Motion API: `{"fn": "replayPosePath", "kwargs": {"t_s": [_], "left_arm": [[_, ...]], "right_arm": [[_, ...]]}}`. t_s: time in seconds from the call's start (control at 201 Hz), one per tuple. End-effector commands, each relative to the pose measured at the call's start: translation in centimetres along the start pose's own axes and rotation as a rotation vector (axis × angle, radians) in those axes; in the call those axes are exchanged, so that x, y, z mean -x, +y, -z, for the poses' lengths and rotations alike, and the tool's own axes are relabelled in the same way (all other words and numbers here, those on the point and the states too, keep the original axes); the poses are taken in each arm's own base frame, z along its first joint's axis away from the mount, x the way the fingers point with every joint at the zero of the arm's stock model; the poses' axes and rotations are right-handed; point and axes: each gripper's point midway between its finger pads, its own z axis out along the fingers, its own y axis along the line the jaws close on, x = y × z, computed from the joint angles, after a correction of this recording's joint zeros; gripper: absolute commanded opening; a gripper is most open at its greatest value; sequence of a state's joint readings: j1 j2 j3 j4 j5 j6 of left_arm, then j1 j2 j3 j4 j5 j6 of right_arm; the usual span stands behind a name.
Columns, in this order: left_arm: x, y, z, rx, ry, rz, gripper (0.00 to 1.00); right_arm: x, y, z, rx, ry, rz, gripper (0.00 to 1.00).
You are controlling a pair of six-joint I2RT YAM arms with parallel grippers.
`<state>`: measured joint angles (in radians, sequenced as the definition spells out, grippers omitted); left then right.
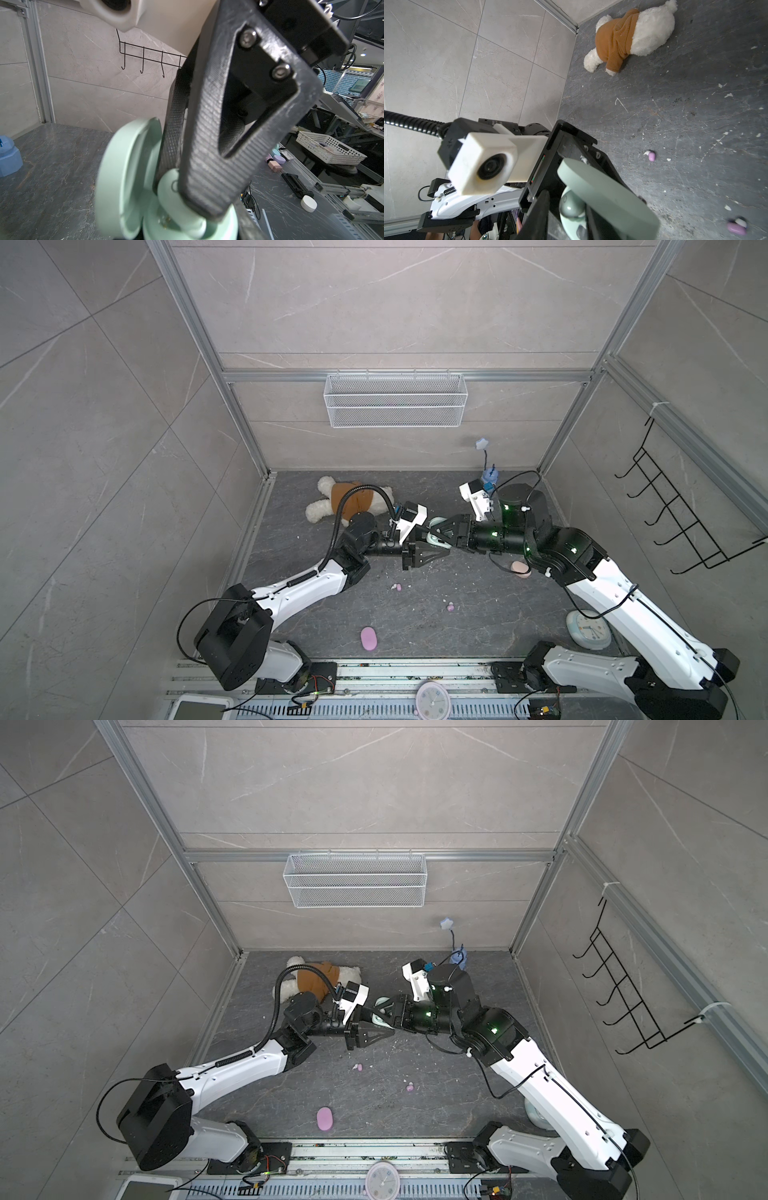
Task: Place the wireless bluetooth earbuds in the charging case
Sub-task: 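Press the mint earbud down into the empty slot with the right gripper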
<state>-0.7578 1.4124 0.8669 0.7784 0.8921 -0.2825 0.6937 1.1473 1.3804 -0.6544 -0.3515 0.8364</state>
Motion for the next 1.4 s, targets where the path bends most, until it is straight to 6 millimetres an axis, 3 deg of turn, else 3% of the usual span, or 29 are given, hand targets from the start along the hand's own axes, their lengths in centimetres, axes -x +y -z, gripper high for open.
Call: {"fn": "replayPosePath", "kwargs": {"t_s": [0.0, 0.453, 0.647, 1.399], "left_arm": [[4.0, -1.8, 0.3, -0.026, -0.08, -0.141, 0.25], [3.9, -1.8, 0.4, -0.024, -0.08, -0.142, 0.25], [3.6, -1.7, 0.4, -0.02, -0.074, -0.136, 0.25], [3.5, -1.7, 0.2, -0.026, -0.063, -0.135, 0.25]], "right_arm": [[-0.2, -0.6, 0.7, -0.043, -0.002, 0.011, 0.35], [-0.3, -0.8, 1.5, -0.082, 0.006, 0.021, 0.46], [-0.1, 0.1, 2.3, -0.07, 0.004, 0.037, 0.47], [0.2, 1.2, 0.7, -0.03, 0.038, 0.07, 0.46]]}}
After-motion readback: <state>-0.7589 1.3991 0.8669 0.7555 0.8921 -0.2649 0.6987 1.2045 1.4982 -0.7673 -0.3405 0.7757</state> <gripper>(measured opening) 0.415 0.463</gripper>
